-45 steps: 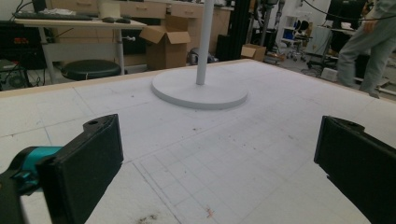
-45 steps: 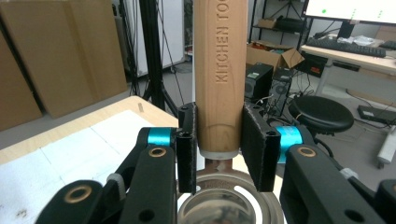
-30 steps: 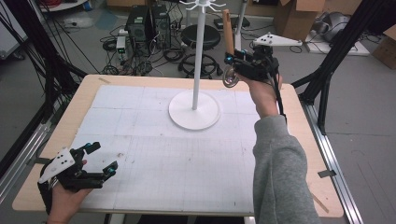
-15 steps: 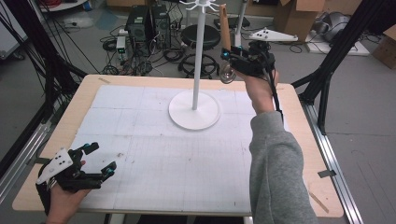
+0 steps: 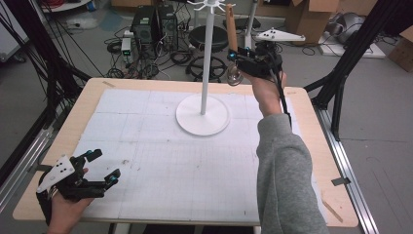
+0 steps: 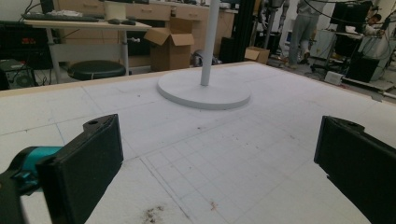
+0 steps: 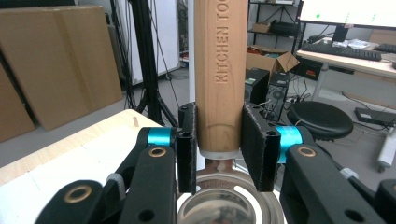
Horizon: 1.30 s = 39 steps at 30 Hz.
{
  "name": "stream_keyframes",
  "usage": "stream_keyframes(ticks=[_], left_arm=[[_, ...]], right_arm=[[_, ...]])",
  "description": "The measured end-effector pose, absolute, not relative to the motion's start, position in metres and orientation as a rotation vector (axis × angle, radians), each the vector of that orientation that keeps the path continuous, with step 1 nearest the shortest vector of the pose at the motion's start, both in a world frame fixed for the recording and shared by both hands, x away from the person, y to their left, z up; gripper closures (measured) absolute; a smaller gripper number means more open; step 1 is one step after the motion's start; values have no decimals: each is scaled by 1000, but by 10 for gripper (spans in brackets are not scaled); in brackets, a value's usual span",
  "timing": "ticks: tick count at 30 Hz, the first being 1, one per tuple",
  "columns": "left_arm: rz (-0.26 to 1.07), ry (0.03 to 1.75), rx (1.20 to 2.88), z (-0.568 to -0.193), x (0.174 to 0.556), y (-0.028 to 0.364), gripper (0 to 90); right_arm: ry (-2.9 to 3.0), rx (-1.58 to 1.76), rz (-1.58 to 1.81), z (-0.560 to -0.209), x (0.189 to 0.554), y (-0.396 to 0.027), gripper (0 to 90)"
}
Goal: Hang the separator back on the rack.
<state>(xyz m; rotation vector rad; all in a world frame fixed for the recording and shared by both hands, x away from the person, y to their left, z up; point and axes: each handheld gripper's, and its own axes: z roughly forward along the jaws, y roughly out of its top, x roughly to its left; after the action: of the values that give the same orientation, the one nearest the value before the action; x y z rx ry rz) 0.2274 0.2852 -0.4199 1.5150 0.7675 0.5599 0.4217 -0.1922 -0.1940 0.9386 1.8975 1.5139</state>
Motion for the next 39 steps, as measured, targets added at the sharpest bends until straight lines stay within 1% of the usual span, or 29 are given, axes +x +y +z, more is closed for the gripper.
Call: stream_keyframes(ticks=[39], left_arm=[[560, 779, 1505, -420, 226, 288, 18]], right_arm=[[1919, 971, 1514, -205, 436, -181, 690]])
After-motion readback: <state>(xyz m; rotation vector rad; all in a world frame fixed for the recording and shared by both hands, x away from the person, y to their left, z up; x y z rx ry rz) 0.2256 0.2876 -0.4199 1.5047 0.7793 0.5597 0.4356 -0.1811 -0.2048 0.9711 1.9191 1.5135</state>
